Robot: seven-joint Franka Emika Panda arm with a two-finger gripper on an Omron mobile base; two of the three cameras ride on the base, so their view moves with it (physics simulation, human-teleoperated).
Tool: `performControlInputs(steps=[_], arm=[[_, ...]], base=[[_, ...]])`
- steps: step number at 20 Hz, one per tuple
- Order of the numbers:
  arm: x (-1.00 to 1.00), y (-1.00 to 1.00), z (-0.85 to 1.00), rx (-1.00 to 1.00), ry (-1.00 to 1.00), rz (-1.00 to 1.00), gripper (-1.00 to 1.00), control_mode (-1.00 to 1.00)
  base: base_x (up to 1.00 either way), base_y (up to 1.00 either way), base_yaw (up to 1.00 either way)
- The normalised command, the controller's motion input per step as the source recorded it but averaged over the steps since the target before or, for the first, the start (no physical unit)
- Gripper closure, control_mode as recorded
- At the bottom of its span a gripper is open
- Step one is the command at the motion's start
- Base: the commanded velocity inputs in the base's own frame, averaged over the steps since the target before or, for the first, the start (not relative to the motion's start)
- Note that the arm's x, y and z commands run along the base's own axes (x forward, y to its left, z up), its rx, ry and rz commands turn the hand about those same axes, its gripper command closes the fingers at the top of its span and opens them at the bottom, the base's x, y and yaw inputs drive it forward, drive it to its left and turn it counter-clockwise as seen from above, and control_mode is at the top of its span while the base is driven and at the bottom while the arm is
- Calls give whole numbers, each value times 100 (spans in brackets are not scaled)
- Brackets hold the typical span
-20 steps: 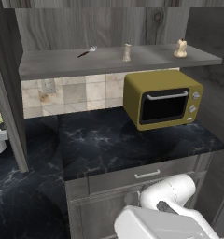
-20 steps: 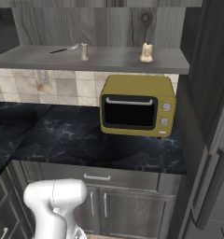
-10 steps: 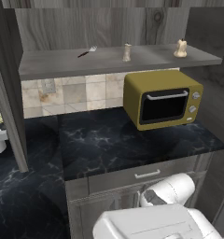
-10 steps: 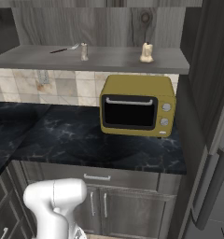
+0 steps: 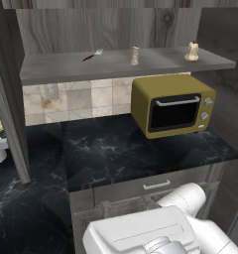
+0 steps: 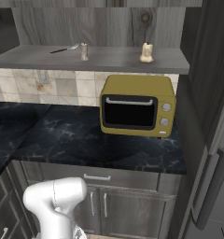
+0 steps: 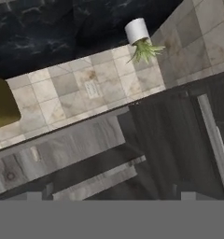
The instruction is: Pick the candle and candle from the dining table and place them in the open cabinet. Close the cabinet after placing the objects.
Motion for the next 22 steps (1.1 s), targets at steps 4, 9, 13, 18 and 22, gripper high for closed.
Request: performControlInputs(steps=[4,9,13,18,22], arm=[[34,16,-24,-8,-9,2,-100,-100],[18,23,-1,-5,-14,0,-100,-100],[4,28,-8,-6,-11,1,-100,-100],[8,30,-8,-6,-10,0,-100,-100],[19,26,-2,-5,-8,0,-100,-100]], base=[[0,0,0],[0,0,0],[0,0,0],[0,0,0],[0,0,0]])
